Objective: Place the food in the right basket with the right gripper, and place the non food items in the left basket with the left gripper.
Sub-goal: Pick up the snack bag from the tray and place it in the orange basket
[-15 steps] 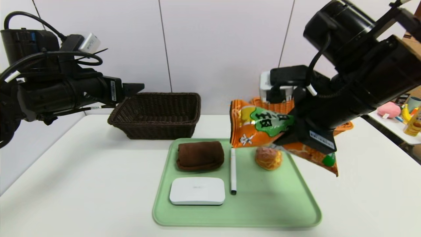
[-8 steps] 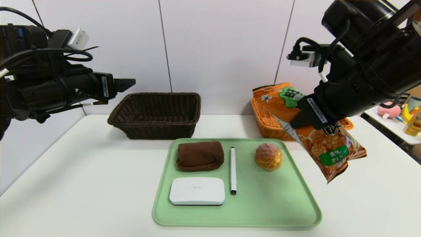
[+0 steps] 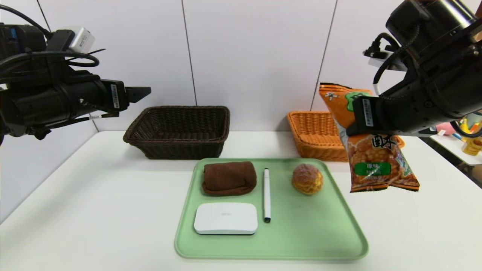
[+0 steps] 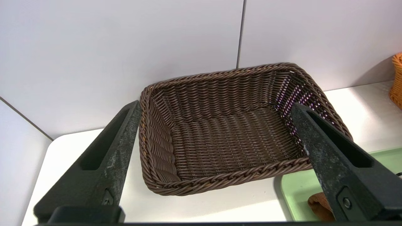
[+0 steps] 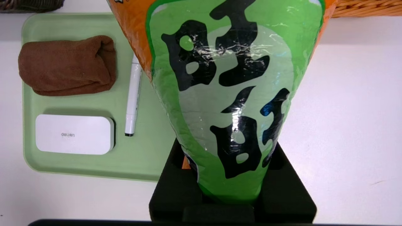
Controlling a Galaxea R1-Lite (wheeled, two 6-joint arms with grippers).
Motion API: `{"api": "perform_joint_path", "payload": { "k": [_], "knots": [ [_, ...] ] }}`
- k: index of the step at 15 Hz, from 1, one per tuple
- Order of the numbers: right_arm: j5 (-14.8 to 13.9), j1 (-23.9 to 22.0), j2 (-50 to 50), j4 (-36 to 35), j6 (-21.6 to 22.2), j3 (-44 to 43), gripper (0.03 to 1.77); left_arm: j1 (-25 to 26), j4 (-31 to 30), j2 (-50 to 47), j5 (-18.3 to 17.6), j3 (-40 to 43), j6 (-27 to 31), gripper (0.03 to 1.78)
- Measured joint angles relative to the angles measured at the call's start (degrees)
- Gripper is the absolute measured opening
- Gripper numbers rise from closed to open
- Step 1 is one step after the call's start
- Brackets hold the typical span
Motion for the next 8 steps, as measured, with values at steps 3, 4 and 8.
{"api": "perform_joint_path", "payload": {
  "k": [3,4,8],
  "knots": [
    [0.0,-6.2,0.0,-9.2,-5.9,0.6,0.39,0.1,-0.2,-0.4,0.1,0.0,-0.5,1.69],
    [0.1,-8.6,0.3,-14.4,-9.3,1.0,0.39,0.1,-0.2,-0.5,0.1,0.0,-0.5,1.69],
    [0.2,-16.9,4.7,-34.5,-18.1,3.3,0.39,0.1,-0.3,-0.5,0.1,0.2,-0.7,1.69]
  ]
}}
